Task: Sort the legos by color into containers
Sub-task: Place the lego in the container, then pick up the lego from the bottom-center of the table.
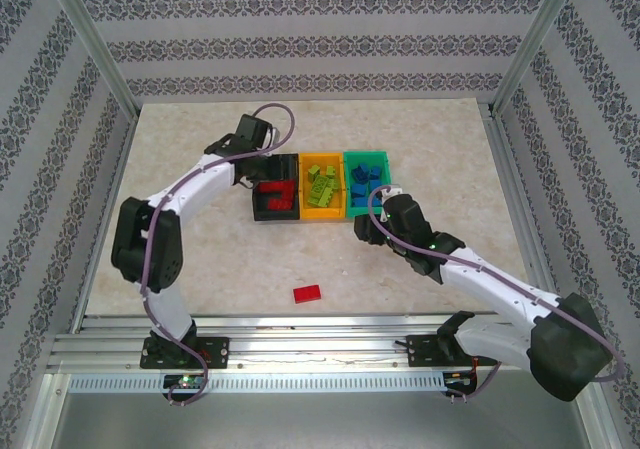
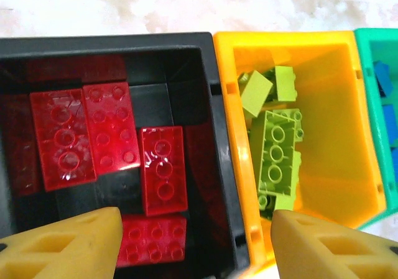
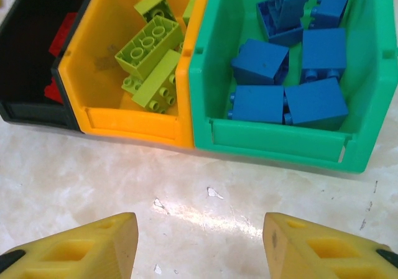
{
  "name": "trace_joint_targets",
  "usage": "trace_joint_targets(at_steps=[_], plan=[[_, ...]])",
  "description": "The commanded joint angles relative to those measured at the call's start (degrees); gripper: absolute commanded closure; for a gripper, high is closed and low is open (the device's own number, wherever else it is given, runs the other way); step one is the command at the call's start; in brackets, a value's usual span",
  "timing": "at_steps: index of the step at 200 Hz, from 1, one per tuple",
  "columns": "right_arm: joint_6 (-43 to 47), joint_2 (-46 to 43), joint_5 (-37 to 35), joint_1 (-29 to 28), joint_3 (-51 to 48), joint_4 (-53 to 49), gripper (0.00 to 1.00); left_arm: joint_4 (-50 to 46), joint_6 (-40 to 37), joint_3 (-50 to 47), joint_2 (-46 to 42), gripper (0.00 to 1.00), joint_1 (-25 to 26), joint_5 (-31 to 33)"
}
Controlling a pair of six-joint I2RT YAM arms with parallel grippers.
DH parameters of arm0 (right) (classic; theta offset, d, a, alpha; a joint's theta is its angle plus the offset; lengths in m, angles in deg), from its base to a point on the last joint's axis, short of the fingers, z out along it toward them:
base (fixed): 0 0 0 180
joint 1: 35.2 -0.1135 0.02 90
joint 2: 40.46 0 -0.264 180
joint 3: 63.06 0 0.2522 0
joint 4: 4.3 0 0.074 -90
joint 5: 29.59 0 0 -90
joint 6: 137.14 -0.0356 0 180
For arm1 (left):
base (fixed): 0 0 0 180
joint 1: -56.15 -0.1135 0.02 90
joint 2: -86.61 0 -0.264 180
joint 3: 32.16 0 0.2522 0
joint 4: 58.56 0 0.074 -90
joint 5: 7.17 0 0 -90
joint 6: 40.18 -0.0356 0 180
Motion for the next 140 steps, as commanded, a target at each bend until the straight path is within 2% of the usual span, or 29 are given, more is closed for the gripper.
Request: trace_joint_targets(at_steps=[1,39,82,114,140], plan=[[-0.8,1.2,1.2,0.3,1.4,0.4,0.44,4.5,-0.1,-4.2,-4.7,0.36,-0.1,0.3],[-1.2,2.8,2.5,0.1,2.2,0.2,0.43,7.7,0.1,-12.7,-10.8,0.36,-0.1,-0.5],[-1.4,5.5,5.5,-1.1,2.9,0.0,0.43,6.0,-1.3,-18.3,-16.3,0.36,-0.2,-0.1],[-0.5,9.3,7.8,-5.4,4.8,0.6,0.43,5.5,-0.7,-21.6,-18.4,0.36,-0.2,-0.1],[6.4,14.1,8.9,-11.5,9.9,-4.8,0.43,7.8,0.8,-25.4,-20.6,0.36,-0.2,0.2]])
